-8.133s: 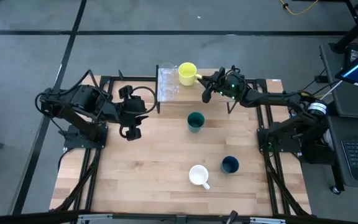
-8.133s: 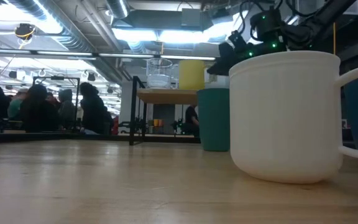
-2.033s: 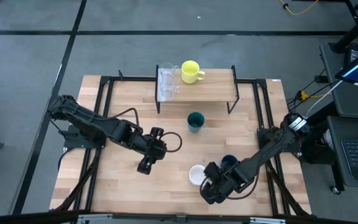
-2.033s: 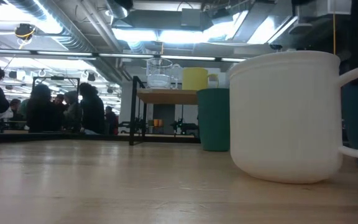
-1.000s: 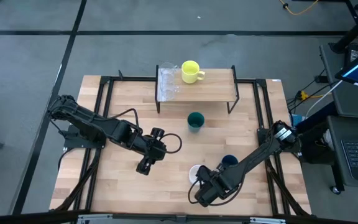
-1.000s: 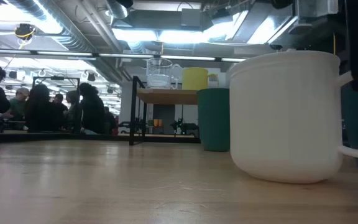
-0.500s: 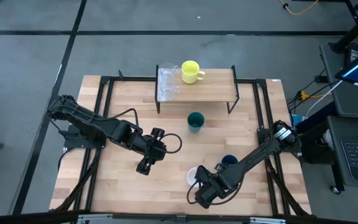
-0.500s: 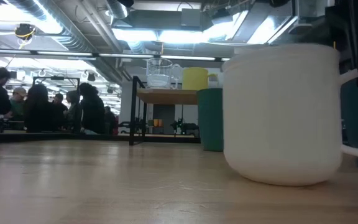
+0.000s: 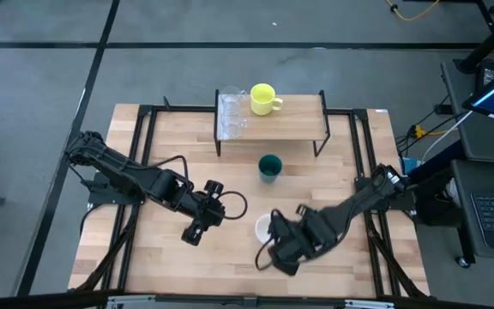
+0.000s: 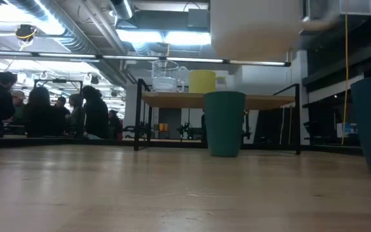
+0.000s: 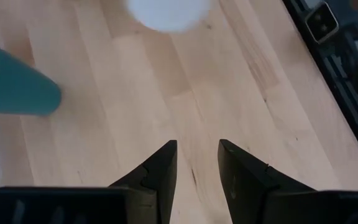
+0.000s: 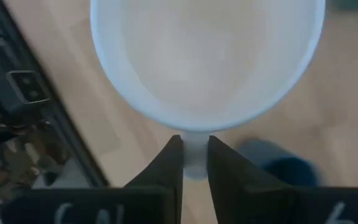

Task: Stack small to large cups/mugs on shelf
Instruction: Put the white mug on the shelf

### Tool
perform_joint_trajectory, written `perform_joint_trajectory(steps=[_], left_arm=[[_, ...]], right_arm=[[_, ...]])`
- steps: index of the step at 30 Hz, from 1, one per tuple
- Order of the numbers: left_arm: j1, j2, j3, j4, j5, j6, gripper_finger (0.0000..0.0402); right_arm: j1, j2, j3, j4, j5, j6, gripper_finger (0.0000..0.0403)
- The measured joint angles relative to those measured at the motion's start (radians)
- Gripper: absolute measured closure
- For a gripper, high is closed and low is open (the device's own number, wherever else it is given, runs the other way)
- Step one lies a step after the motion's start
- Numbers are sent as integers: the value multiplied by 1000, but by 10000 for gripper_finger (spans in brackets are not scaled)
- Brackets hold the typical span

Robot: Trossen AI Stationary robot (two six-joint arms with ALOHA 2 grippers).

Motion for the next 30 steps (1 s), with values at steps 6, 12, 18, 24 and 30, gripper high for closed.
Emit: perform_joint_trajectory(steps=[6, 12, 18, 24, 30], left_arm=[[-38, -3, 0, -4, 0, -3, 290], [-50, -4, 0, -15, 1, -12, 290], [-54, -4, 0, -15, 1, -30, 290], [-42, -4, 0, -15, 0, -33, 290], [-8, -4, 0, -14, 0, -37, 290]], right_arm=[[-124, -18, 178, -110, 44, -227, 350], [-298, -54, 265, -128, 73, -472, 350], [-472, -152, 230, -124, -67, -634, 350], [-666, -245, 149, -125, -119, -792, 350], [-858, -235, 39, -122, -226, -970, 350]])
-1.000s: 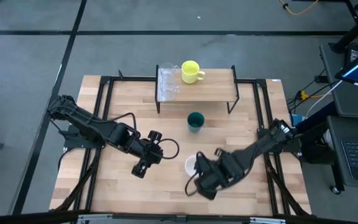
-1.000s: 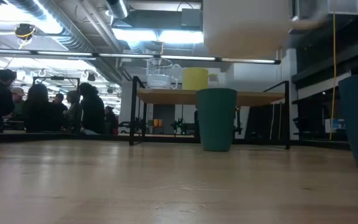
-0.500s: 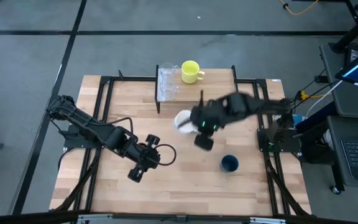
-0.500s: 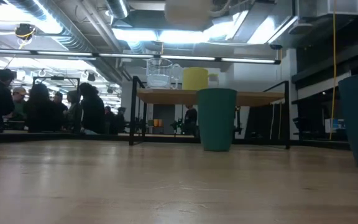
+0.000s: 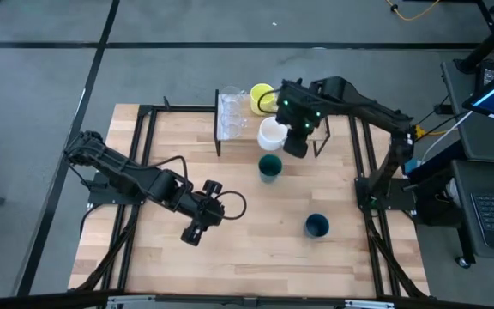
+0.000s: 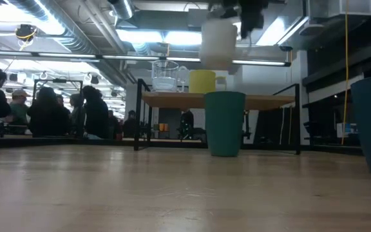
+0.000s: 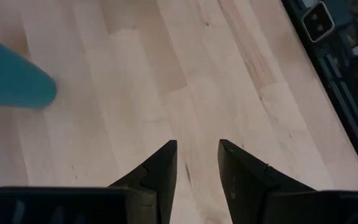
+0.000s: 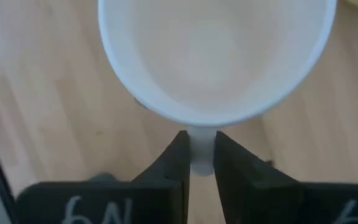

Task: Stack small to large cups/mugs on shelf
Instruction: Put the white mug on the shelf

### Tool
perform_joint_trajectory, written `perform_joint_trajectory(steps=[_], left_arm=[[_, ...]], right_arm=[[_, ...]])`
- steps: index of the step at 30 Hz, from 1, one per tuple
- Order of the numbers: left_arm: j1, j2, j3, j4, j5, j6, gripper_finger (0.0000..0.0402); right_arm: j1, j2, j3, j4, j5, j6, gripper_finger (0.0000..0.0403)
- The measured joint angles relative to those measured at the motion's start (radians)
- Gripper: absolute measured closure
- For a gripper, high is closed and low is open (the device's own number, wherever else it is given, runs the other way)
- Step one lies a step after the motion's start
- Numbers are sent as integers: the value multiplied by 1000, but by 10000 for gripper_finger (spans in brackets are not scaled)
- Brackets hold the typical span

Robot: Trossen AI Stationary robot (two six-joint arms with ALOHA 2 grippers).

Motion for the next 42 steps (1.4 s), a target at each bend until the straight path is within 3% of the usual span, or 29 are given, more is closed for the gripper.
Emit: perform_joint_trajectory(steps=[6, 13, 26, 42], left_arm=[[31, 0, 0, 0, 0, -11, 290], [64, 0, 0, 0, 0, -11, 290], [99, 0, 0, 0, 0, 0, 290], [99, 0, 0, 0, 0, 1, 290]], right_arm=[[-119, 0, -67, -2, -5, -102, 350], [-169, 1, -96, 34, -7, -152, 350], [-183, 71, -97, 110, -83, -217, 350], [-199, 82, -97, 179, -77, -271, 330]])
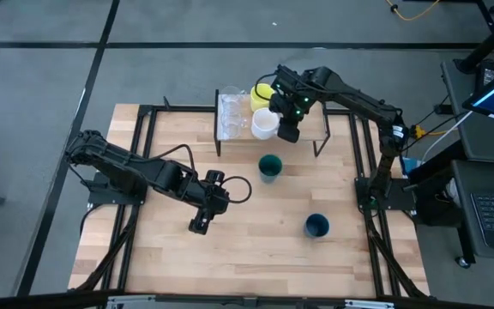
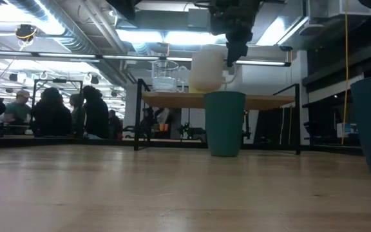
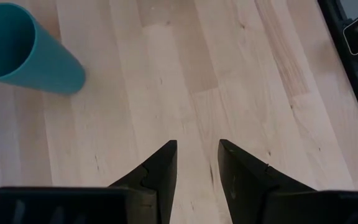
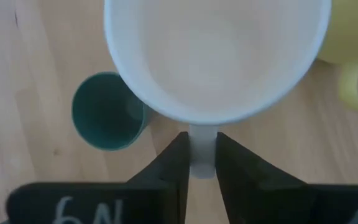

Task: Stack small to large cups/mugs on shelf
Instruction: Put the white mug on the shelf

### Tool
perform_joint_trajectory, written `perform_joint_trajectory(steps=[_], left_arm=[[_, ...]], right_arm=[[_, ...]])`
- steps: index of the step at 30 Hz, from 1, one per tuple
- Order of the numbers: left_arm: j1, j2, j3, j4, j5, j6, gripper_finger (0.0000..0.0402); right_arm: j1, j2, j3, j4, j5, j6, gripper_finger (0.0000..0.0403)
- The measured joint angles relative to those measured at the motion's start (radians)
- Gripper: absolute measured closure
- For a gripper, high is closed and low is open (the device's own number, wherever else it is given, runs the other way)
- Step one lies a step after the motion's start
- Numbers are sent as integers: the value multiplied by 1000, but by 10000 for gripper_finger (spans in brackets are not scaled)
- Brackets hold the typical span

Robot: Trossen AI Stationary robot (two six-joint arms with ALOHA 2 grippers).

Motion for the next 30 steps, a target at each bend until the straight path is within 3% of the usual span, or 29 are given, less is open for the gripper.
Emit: perform_joint_trajectory(steps=[30], left_arm=[[0, 0, 0, 0, 0, -1, 290]], right_arm=[[-25, 0, 1, 98, 3, 1, 325]])
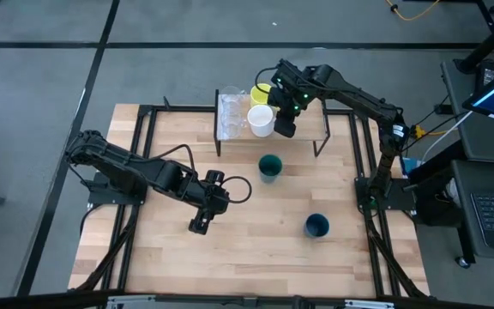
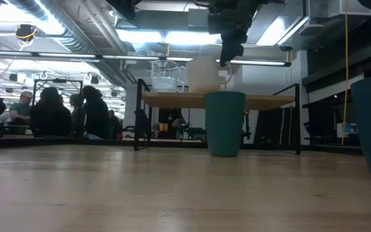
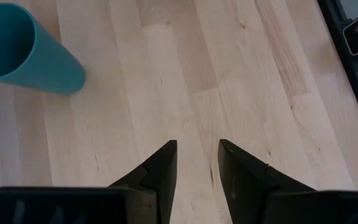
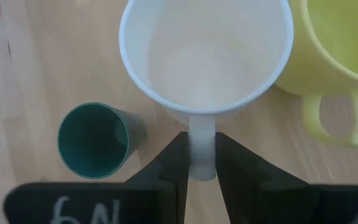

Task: Stack small to large cups/mugs on shelf
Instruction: Put the white mug on the shelf, then put the blue cup on the shelf

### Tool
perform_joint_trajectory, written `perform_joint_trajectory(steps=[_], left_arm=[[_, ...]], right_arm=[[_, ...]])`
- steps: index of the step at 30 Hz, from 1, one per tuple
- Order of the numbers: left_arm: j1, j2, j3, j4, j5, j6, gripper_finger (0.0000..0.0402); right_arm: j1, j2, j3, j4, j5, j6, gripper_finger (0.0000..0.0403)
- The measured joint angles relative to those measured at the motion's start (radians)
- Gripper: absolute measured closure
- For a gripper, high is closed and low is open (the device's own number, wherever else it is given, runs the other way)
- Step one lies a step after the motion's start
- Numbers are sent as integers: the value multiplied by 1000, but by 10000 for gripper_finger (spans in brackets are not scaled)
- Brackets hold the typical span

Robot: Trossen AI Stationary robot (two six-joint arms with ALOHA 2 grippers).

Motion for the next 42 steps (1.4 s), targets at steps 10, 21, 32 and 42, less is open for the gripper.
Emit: perform_joint_trajectory(steps=[10, 21, 32, 42], left_arm=[[0, 0, 0, 0, 0, -1, 290], [0, 0, 0, 0, 0, -3, 290], [-10, 0, 0, 0, 0, -34, 290], [-46, 0, 0, -1, 0, -78, 290]], right_arm=[[1, 0, 0, -11, 50, 0, 270], [0, -3, 120, -136, 96, 13, 223], [5, -40, 303, -275, 98, 230, 242], [204, -256, 207, -277, 213, 393, 243]])
